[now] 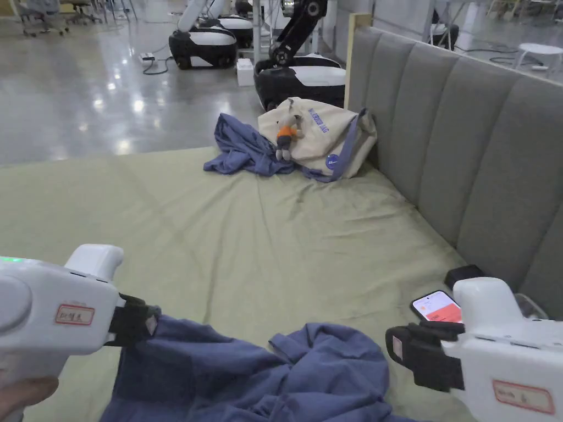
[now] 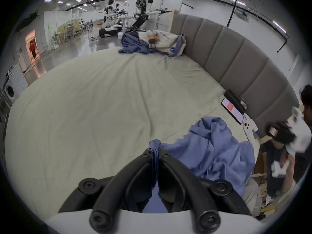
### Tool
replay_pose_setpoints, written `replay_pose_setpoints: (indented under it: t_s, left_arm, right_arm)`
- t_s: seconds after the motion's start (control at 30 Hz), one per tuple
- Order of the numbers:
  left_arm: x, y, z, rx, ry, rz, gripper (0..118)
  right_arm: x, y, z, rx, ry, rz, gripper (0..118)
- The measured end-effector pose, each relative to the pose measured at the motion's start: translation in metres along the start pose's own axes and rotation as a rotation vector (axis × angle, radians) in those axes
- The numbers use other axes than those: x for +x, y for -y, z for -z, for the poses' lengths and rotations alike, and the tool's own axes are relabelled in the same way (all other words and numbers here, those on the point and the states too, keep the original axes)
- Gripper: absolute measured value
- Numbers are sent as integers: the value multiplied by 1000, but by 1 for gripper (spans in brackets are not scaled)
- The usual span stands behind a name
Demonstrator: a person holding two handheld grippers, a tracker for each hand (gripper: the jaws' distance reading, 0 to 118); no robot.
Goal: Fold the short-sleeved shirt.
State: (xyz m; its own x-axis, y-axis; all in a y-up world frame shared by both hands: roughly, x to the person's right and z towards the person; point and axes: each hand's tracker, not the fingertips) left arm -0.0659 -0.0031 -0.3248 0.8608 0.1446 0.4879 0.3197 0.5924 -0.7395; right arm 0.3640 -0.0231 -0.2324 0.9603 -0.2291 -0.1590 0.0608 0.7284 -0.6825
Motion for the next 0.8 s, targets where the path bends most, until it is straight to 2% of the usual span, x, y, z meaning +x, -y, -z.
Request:
replay_pose_setpoints:
  t_s: [0.1,0.17,0.2,0.23,0.27,0.3,0.33,0.37,0.47,0.53,0.57,0.6,0.63,0.67,0.7,0.73,0.77,0.8]
  left_arm:
    - [-8,11,-16,11,-13,-10,5]
    - [-15,16,-15,17,-21,-36,5]
    - [-17,19,-16,20,-20,-50,5]
    - [-20,20,-12,14,-20,-52,5]
    - [-20,22,-11,14,-24,-52,5]
    - [-21,24,-11,6,-31,-44,5]
    - [-21,25,-10,2,-35,-40,5]
    - [-22,26,-7,-13,-34,-36,5]
    - [-22,29,-4,-21,-28,-35,5]
    - [-26,31,-1,-27,-26,-33,5]
    - [-25,30,1,-29,-35,-24,5]
    - [-25,30,1,-34,-42,-13,5]
    - [-25,30,1,-33,-41,-12,5]
    - [-25,29,1,-36,-39,-12,5]
    - [-25,30,0,-36,-35,-12,5]
    - [-25,29,0,-36,-36,-10,5]
    - [-25,31,-1,-37,-38,-7,5]
    - [-25,31,-2,-36,-36,-4,5]
  right_arm:
    - [7,-24,61,-125,60,-35,9]
    - [11,-32,95,-156,121,-58,23]
    - [13,-37,112,-201,163,-65,36]
    - [16,-41,125,-225,168,-58,60]
    - [18,-43,139,-276,158,-41,88]
    - [17,-45,150,-317,159,-3,110]
    - [16,-46,158,-335,126,3,113]
    - [12,-49,166,-335,94,-17,113]
    - [-1,-51,186,-387,96,-56,113]
    - [-12,-46,199,-454,112,-128,110]
    - [-18,-42,207,-507,144,-188,99]
    - [-20,-36,214,-562,205,-213,91]
    - [-19,-32,217,-584,216,-211,86]
    - [-17,-34,210,-507,198,-141,69]
    - [-15,-39,204,-501,191,-98,49]
    - [-14,-42,200,-483,188,-123,35]
    - [-10,-45,194,-450,153,-112,35]
    - [-3,-48,184,-422,138,-66,7]
